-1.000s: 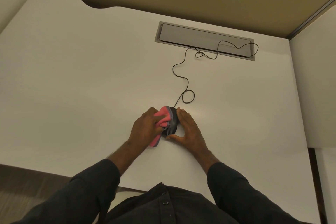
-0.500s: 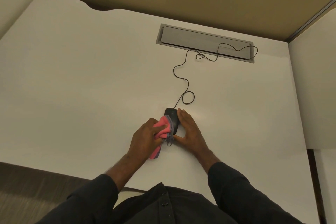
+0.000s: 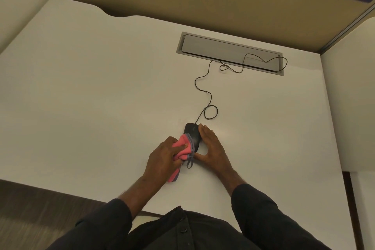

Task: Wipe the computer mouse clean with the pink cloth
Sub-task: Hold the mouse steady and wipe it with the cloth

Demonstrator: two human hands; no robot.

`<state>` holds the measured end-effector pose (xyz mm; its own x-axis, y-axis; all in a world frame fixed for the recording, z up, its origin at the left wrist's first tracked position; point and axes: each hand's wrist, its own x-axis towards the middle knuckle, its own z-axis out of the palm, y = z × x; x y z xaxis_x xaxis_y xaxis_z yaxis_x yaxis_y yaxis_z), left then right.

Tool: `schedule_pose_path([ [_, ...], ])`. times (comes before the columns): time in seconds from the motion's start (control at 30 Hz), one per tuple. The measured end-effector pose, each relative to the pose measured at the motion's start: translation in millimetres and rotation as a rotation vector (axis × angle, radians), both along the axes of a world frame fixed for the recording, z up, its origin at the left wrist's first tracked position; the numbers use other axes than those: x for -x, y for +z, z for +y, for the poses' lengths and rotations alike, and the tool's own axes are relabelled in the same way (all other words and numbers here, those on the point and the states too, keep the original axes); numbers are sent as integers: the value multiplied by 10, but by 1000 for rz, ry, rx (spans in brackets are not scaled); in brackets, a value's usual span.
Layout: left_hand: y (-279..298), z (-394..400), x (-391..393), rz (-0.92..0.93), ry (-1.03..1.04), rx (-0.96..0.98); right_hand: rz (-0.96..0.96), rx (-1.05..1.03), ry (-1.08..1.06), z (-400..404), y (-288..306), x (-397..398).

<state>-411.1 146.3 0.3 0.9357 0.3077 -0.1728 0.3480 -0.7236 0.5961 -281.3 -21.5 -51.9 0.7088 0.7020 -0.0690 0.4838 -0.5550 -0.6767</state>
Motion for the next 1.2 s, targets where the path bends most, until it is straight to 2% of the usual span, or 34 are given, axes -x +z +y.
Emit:
schedule_pose_path([
  [0.37, -15, -123, 133, 81, 31, 93, 11, 4, 4, -3, 5, 8],
  [0.8, -74, -101, 132, 54, 59, 113, 29, 61, 64, -23, 65, -31],
  [1.2, -166, -130, 219, 160, 17, 90, -9, 78, 66, -14, 34, -42],
])
